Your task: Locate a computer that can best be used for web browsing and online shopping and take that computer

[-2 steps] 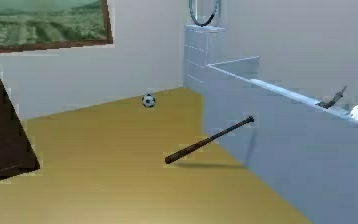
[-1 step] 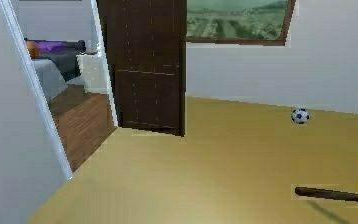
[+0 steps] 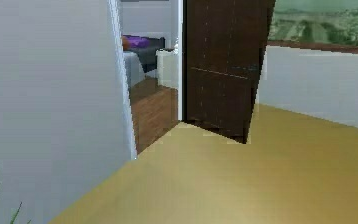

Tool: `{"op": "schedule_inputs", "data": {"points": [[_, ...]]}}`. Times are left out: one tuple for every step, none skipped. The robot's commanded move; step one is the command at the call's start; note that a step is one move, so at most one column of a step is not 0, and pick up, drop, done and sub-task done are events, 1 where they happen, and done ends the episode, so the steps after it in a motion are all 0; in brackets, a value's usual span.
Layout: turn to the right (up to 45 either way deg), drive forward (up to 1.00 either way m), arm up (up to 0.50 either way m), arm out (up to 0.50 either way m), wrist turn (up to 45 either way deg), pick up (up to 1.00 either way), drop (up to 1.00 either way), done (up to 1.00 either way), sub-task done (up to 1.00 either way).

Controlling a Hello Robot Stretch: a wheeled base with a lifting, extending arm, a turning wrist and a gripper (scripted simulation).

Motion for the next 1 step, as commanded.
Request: {"op": "schedule_inputs", "data": {"points": [[0.0, 1.0, 0.0, 0.0, 0.0, 0.0, 0.0, 0.0, 0.0]]}}
